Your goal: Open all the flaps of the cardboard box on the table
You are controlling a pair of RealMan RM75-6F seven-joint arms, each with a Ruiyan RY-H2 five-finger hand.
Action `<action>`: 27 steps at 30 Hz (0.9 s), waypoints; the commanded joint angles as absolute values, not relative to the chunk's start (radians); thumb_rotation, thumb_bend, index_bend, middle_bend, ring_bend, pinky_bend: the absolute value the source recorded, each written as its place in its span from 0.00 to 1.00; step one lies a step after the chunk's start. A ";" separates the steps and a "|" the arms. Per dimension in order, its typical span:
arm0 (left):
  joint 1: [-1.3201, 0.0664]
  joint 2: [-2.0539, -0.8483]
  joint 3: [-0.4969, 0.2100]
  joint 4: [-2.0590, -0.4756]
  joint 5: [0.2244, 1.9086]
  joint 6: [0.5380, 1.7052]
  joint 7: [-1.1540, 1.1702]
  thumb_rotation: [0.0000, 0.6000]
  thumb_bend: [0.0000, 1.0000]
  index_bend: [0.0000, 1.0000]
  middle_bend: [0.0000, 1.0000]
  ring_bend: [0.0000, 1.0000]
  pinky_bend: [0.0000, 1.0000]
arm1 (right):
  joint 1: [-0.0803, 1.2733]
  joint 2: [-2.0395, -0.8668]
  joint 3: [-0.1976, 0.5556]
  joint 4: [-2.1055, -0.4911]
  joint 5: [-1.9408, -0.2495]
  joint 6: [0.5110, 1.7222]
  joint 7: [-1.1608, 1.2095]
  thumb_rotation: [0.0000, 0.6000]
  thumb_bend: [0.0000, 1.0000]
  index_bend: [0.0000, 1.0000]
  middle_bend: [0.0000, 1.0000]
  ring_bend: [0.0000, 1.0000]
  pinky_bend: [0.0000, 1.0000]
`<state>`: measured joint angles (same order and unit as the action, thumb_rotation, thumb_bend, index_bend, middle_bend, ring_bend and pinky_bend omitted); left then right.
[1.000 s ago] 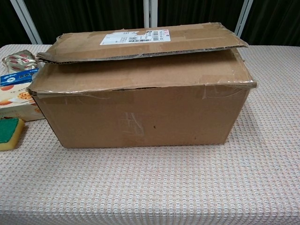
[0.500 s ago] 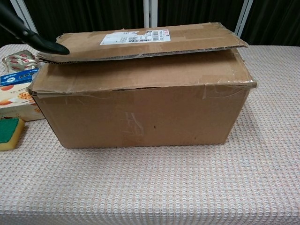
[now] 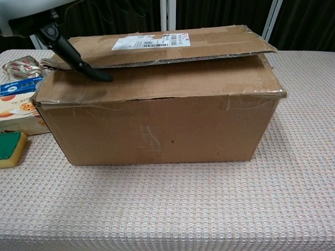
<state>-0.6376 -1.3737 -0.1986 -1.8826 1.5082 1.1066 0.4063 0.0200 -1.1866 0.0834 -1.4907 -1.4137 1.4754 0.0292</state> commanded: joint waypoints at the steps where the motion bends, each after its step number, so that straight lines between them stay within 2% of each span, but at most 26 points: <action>1: -0.649 -1.394 -0.202 -1.858 1.492 1.109 0.434 1.00 0.00 0.18 0.19 0.17 0.28 | 0.018 -1.185 0.083 -1.491 -1.413 1.478 0.032 1.00 0.10 0.00 0.00 0.00 0.00; 12: -0.662 -1.387 -0.210 -1.842 1.468 1.128 0.447 1.00 0.00 0.18 0.19 0.17 0.28 | 0.022 -1.181 0.079 -1.498 -1.419 1.468 0.024 1.00 0.12 0.00 0.00 0.00 0.00; 27: -0.691 -1.357 -0.278 -1.857 1.469 1.203 0.520 1.00 0.16 0.18 0.19 0.17 0.28 | 0.028 -1.193 0.085 -1.498 -1.417 1.468 0.003 1.00 0.13 0.00 0.00 0.00 0.00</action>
